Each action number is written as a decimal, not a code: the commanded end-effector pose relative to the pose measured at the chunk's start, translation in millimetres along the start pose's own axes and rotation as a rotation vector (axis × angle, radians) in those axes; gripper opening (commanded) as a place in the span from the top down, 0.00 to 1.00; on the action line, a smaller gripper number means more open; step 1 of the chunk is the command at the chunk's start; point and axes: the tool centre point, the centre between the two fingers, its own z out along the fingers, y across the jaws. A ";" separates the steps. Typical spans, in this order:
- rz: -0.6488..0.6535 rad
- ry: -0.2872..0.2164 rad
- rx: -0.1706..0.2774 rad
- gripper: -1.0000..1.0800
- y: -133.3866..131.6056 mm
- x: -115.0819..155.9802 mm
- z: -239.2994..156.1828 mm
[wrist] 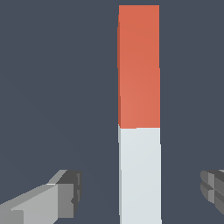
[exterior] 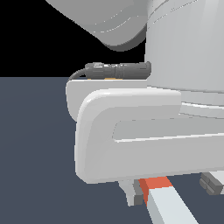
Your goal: Insert the peg into the horizontal hole in a box.
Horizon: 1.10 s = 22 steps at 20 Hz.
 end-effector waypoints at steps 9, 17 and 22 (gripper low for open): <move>-0.012 0.001 0.002 0.04 7.7 -19.0 9.8; -0.011 0.001 0.003 0.04 7.3 -19.0 19.5; -0.012 0.001 0.003 0.04 6.7 -18.6 45.8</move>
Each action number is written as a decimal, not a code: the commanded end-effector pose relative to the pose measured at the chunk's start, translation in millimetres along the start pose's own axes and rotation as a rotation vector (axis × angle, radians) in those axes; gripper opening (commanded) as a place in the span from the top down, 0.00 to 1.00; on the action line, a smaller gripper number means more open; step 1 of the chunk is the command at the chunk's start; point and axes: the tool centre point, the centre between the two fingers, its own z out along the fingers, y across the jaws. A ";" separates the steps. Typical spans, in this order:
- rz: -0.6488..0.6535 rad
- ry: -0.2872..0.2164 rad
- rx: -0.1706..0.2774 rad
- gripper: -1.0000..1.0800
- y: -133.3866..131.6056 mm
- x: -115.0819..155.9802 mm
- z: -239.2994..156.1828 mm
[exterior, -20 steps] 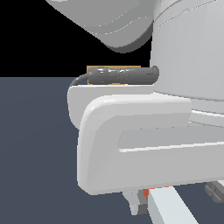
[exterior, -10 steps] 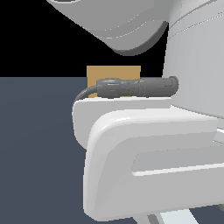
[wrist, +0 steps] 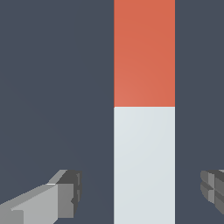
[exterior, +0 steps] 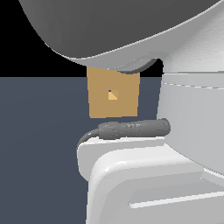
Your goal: Insert the peg into the horizontal hole in a box.
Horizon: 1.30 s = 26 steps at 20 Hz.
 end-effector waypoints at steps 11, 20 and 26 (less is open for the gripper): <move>-0.001 0.001 0.001 1.00 0.7 -0.1 23.0; -0.001 0.001 0.002 1.00 0.5 0.0 23.5; -0.001 0.001 0.002 1.00 -0.2 6.7 21.1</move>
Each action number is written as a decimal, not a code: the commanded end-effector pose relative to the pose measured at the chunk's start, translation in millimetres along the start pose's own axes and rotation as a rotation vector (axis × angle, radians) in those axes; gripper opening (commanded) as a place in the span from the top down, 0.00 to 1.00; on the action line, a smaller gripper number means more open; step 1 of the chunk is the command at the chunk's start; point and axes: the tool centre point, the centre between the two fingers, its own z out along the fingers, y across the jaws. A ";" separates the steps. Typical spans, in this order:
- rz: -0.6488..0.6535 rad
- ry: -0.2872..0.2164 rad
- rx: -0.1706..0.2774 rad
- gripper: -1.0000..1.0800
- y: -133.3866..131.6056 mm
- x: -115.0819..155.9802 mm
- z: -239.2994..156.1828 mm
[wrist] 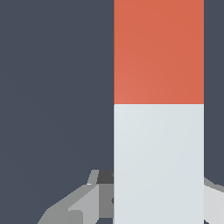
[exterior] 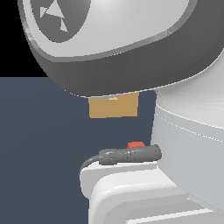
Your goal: Insert the peg into the horizontal hole in a box.
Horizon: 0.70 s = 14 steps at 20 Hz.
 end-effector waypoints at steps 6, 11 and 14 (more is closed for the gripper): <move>-0.004 0.000 -0.002 1.00 -0.8 25.5 -9.8; -0.008 0.000 -0.003 1.00 -3.4 60.7 -21.7; -0.011 0.000 -0.003 1.00 -5.8 91.4 -32.1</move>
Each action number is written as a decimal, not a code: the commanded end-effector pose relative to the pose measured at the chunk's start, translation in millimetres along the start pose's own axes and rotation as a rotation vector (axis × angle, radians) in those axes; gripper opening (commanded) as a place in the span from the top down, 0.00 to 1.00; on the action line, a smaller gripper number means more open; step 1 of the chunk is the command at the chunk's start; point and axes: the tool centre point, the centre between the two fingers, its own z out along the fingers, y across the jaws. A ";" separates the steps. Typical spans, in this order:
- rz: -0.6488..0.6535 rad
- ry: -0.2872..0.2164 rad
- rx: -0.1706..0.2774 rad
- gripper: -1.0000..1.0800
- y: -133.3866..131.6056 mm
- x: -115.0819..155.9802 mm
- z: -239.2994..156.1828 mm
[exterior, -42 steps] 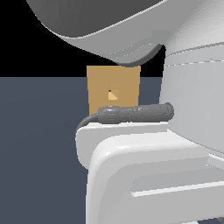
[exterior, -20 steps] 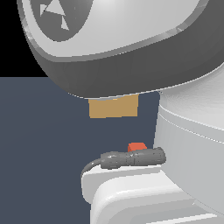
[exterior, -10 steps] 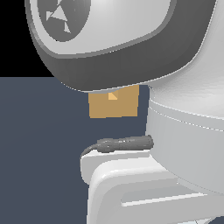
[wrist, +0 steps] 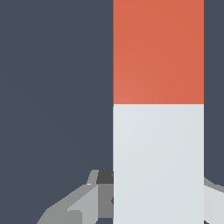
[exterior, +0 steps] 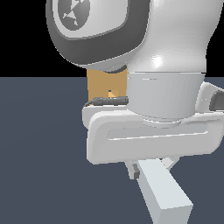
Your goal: Insert the peg into the horizontal hole in a box.
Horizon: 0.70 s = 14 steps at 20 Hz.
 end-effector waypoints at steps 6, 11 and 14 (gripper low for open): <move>-0.011 -0.001 -0.005 1.00 -3.8 82.4 -30.3; -0.016 -0.001 -0.005 1.00 -6.7 133.5 -48.0; -0.018 -0.002 -0.005 1.00 -7.7 159.6 -57.0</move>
